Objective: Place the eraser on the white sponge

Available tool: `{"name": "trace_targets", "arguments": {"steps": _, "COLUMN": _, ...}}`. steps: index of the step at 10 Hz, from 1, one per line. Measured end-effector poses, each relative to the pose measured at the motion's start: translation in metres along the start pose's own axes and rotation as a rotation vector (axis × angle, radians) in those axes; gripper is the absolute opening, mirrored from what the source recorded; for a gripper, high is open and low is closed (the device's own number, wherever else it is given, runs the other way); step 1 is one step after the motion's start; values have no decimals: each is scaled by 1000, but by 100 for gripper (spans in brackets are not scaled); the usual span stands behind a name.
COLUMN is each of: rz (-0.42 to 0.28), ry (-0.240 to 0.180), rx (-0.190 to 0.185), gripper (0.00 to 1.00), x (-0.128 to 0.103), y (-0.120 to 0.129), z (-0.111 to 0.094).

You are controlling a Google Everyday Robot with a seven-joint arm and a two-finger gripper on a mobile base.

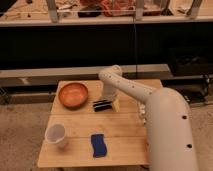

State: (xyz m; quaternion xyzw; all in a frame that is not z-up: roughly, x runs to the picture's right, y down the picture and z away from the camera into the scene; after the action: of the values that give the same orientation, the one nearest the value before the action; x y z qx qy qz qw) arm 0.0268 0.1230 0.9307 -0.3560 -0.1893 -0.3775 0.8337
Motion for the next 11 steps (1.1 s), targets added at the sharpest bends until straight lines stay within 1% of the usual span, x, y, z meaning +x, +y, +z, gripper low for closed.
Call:
{"name": "trace_targets", "arguments": {"steps": 1, "rz": -1, "ry": 0, "rx": -1, "gripper": 75, "x": -1, "y": -1, "z": 1}}
{"name": "trace_targets", "arguments": {"steps": 2, "rz": -3, "ry": -1, "rx": -3, "gripper": 69, "x": -2, "y": -1, "z": 2}}
{"name": "trace_targets", "arguments": {"steps": 4, "rz": -4, "ry": -2, "rx": -5, "gripper": 53, "x": -2, "y": -1, "z": 4}}
{"name": "trace_targets", "arguments": {"steps": 5, "rz": -6, "ry": -2, "rx": -7, "gripper": 40, "x": -3, "y": 0, "z": 5}}
{"name": "trace_targets", "arguments": {"steps": 9, "rz": -6, "ry": -2, "rx": -7, "gripper": 5, "x": -4, "y": 0, "z": 6}}
{"name": "trace_targets", "arguments": {"steps": 11, "rz": -5, "ry": -3, "rx": -7, "gripper": 4, "x": -4, "y": 0, "z": 5}}
